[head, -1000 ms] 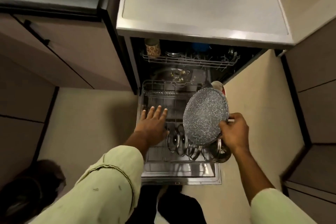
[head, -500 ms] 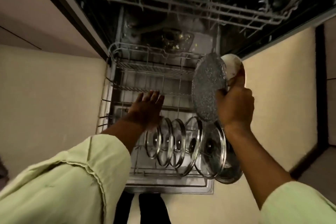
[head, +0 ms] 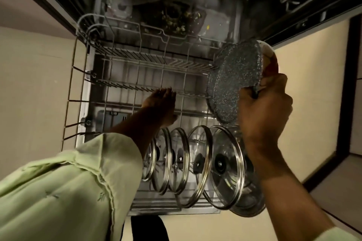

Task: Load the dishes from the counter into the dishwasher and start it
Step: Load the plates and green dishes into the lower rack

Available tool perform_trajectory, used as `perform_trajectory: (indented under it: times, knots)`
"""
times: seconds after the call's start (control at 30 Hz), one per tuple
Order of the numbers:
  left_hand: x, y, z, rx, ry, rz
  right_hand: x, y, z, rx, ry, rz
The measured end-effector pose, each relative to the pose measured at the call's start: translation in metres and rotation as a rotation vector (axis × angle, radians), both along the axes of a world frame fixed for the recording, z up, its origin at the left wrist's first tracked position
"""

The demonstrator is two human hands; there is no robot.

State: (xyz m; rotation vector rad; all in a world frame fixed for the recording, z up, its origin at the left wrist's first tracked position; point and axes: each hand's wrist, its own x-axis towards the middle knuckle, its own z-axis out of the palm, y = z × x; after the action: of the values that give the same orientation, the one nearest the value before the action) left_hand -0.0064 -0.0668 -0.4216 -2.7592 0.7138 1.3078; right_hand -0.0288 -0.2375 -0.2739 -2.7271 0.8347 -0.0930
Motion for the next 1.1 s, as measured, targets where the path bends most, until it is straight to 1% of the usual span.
perform_trajectory:
  times: [0.1, 0.2, 0.37, 0.5, 0.63, 0.83, 0.93, 1.0, 1.1]
  knots:
    - [0.001, -0.004, -0.003, 0.008, 0.012, 0.005, 0.007, 0.001, -0.007, -0.012, 0.006, 0.016]
    - [0.003, -0.005, -0.001, 0.013, 0.033, 0.012, 0.014, 0.000, -0.013, -0.021, -0.027, 0.033]
    - [0.012, -0.009, 0.011, 0.051, 0.045, -0.060, 0.027, -0.003, -0.022, -0.013, -0.050, 0.075]
    - [0.017, -0.013, 0.012, 0.073, 0.062, -0.103, 0.032, -0.003, -0.023, -0.065, 0.001, 0.110]
    - [0.021, -0.016, 0.008, 0.072, 0.080, -0.152, 0.027, -0.001, -0.032, -0.014, 0.025, 0.087]
    - [0.022, -0.017, 0.014, 0.082, 0.079, -0.124, 0.028, -0.004, -0.046, 0.008, -0.024, 0.134]
    - [0.022, -0.017, 0.014, 0.085, 0.084, -0.125, 0.031, -0.003, -0.048, -0.123, 0.014, 0.108]
    - [0.023, -0.018, 0.014, 0.089, 0.086, -0.129, 0.031, -0.005, -0.051, -0.142, 0.007, 0.145]
    - [0.023, -0.020, 0.015, 0.085, 0.095, -0.110, 0.033, -0.009, -0.050, -0.152, 0.147, 0.156]
